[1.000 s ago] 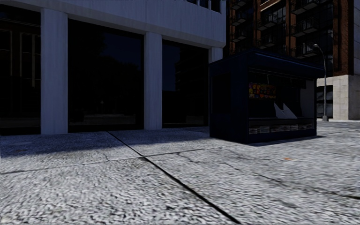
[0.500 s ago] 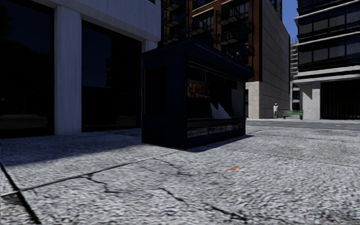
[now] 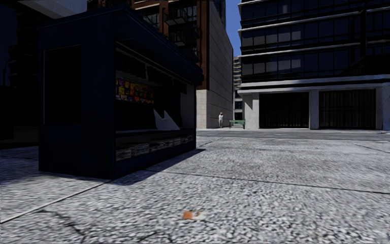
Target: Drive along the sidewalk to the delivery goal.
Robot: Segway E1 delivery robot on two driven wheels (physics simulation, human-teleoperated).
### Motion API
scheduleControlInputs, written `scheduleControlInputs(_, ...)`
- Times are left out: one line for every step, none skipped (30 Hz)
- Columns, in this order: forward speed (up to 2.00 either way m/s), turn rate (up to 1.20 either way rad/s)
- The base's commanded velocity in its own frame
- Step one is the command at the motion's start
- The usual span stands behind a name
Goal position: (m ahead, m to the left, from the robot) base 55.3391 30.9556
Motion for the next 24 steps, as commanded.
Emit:
scheduleControlInputs(2.0,-0.81)
scheduleControlInputs(2.0,-0.8)
scheduleControlInputs(2.0,-0.58)
scheduleControlInputs(2.0,0.0)
scheduleControlInputs(2.0,0.0)
scheduleControlInputs(2.0,0.0)
scheduleControlInputs(2.0,0.0)
scheduleControlInputs(2.0,0.0)
scheduleControlInputs(2.0,0.0)
scheduleControlInputs(2.0,0.0)
scheduleControlInputs(2.0,0.0)
scheduleControlInputs(2.0,0.0)
scheduleControlInputs(2.0,0.0)
scheduleControlInputs(2.0,0.0)
scheduleControlInputs(2.0,0.0)
scheduleControlInputs(2.0,0.0)
scheduleControlInputs(2.0,0.0)
scheduleControlInputs(2.0,0.0)
scheduleControlInputs(2.0,0.0)
scheduleControlInputs(2.0,0.0)
scheduleControlInputs(2.0,0.0)
scheduleControlInputs(2.0,0.0)
scheduleControlInputs(2.0,0.0)
scheduleControlInputs(2.0,0.0)
